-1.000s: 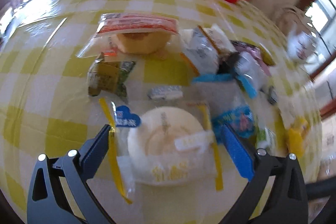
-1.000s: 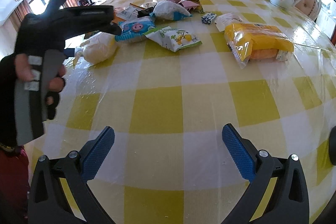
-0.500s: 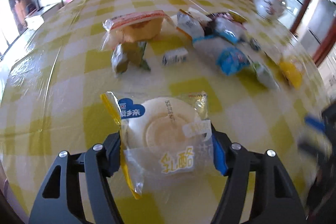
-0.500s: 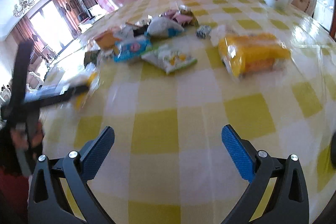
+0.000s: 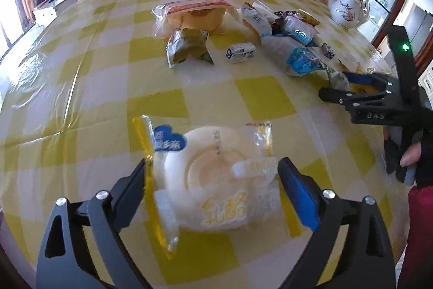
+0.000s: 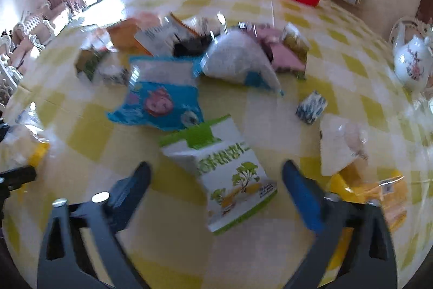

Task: Organize snacks
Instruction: 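Grasp the green-and-white nut bag with the right gripper while the left gripper lifts the bun, then carry both snacks over the purple-rimmed white box and open both grippers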

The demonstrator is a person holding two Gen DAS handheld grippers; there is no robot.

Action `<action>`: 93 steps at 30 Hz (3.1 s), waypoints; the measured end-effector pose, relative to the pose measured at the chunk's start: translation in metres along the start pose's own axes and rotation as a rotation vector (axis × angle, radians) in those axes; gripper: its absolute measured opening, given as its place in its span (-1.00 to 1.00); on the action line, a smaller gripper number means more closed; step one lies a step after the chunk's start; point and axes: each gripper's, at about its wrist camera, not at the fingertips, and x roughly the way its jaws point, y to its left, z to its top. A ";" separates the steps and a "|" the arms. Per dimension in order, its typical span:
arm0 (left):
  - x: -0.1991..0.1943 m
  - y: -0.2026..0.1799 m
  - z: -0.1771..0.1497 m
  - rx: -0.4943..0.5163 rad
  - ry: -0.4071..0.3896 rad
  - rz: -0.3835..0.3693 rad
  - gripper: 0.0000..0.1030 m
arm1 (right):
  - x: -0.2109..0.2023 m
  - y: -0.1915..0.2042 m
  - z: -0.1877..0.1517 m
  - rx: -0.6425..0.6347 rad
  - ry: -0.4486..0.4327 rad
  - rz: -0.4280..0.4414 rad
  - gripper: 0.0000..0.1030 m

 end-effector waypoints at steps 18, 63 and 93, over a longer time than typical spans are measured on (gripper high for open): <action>-0.015 -0.037 -0.018 0.174 -0.082 0.073 0.31 | -0.092 0.052 -0.074 0.058 -0.209 -0.023 -0.04; -0.195 0.187 -0.220 -0.097 -0.158 0.279 0.32 | -0.120 0.395 -0.125 -0.426 -0.169 0.289 -0.04; -0.220 0.206 -0.184 -0.184 -0.260 0.438 0.90 | -0.150 0.344 -0.135 -0.292 -0.361 0.434 0.69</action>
